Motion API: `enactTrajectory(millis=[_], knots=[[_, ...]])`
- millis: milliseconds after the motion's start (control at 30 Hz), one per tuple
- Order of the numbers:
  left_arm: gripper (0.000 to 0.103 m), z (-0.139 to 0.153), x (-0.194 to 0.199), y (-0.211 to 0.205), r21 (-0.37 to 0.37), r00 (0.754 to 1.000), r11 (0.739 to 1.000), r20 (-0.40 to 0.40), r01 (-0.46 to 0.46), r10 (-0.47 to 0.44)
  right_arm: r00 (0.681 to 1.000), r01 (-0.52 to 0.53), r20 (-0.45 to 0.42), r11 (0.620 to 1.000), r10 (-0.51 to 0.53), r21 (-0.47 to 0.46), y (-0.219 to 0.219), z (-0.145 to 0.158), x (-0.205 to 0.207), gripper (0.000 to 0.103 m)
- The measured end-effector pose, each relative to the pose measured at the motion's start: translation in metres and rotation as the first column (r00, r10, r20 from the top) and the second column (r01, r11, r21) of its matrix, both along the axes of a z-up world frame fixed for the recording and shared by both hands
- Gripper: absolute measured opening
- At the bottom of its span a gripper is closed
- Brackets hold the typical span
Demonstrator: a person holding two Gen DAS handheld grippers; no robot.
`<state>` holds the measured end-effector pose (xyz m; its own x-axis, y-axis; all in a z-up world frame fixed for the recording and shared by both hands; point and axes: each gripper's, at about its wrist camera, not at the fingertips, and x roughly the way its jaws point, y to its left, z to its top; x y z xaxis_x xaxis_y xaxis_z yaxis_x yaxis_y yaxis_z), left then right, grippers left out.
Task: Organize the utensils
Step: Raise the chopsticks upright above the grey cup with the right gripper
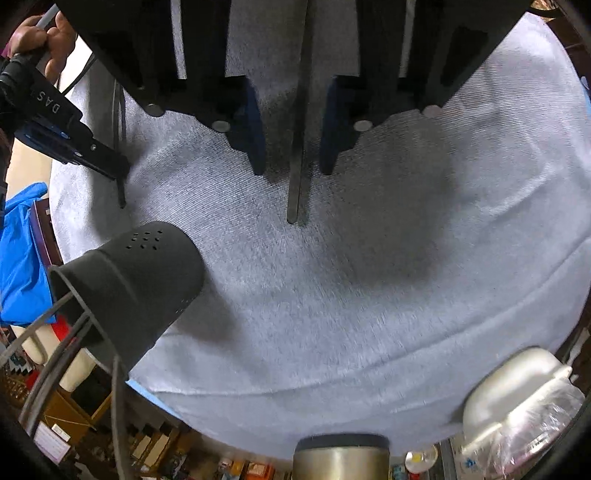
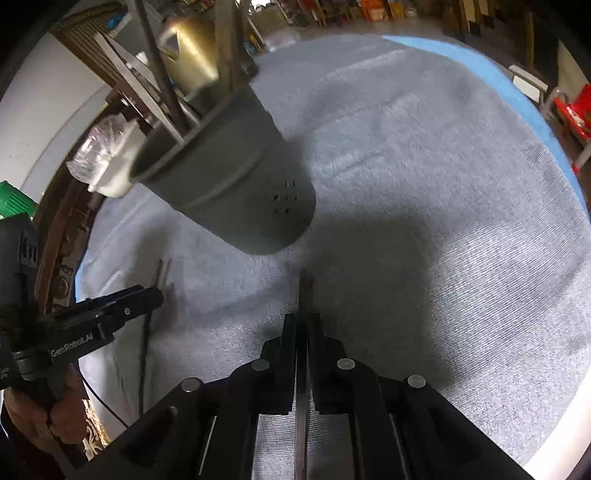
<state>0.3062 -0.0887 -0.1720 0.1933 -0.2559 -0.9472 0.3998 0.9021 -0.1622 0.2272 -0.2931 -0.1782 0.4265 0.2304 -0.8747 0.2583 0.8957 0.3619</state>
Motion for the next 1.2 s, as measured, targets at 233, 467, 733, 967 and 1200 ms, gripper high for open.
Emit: enactTrajectory(millis=[233, 467, 733, 967, 1200], knots=[[0.007, -0.001, 0.008, 0.002, -0.043, 1.0, 0.999, 0.005, -0.005, 0.006, 1.0, -0.028, -0.006, 0.999, 0.027, -0.034, 0.006, 0.003, 0.013, 0.009], [0.005, 0.027, -0.007, 0.019, -0.132, 0.992, 0.989, 0.098, -0.065, 0.078, 0.996, -0.057, 0.071, 0.998, 0.059, -0.032, 0.017, 0.019, 0.013, 0.006], [0.005, 0.104, -0.04, 0.036, -0.266, 0.948, 0.961, 0.278, -0.079, 0.155, 0.96, -0.067, 0.274, 0.997, 0.055, 0.036, 0.009, 0.073, -0.007, 0.006], [0.005, 0.152, -0.088, 0.058, -0.373, 0.884, 0.926, 0.41, -0.062, 0.224, 0.885, -0.089, 0.463, 0.993, 0.047, 0.071, 0.013, 0.116, -0.032, 0.006], [0.006, 0.169, -0.114, 0.068, -0.39, 0.818, 0.918, 0.504, -0.072, 0.278, 0.825, -0.096, 0.564, 0.992, 0.033, 0.082, 0.023, 0.138, -0.054, 0.006]])
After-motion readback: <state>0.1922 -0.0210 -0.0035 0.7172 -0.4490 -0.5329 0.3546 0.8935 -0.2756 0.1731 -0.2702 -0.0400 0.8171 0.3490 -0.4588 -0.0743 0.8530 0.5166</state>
